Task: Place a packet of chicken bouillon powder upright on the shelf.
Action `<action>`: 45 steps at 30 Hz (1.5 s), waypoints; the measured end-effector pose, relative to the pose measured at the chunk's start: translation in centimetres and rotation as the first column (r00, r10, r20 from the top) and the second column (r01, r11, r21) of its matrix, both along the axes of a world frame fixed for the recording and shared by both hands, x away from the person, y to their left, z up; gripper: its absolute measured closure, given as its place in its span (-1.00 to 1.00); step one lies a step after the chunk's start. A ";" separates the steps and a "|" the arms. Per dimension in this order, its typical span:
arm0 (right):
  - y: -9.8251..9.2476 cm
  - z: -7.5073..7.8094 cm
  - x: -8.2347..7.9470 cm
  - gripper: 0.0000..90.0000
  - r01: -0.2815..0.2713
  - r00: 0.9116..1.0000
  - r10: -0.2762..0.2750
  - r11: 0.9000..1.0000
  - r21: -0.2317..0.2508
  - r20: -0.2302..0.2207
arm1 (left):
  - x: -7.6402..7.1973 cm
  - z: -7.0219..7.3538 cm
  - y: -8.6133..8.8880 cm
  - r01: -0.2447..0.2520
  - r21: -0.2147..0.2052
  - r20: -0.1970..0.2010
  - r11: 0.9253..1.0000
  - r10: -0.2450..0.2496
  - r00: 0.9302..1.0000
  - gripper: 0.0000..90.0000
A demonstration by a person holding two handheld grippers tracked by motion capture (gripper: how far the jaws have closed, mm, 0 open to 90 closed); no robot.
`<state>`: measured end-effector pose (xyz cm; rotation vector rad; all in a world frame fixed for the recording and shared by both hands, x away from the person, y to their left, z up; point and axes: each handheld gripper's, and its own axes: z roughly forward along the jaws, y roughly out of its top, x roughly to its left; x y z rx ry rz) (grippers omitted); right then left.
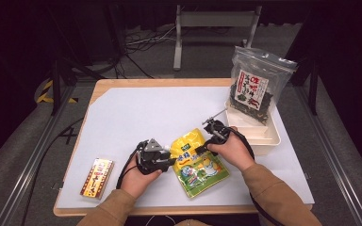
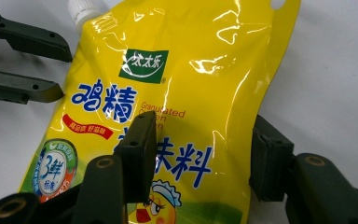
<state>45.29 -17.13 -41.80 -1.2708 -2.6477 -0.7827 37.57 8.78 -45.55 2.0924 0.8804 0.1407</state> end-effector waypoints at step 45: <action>-1.0 9.3 -5.0 1.00 -0.117 0.967 0.070 0.977 0.179 0.245 | -0.5 3.2 3.6 -0.080 -0.178 0.012 0.981 0.084 0.996 0.00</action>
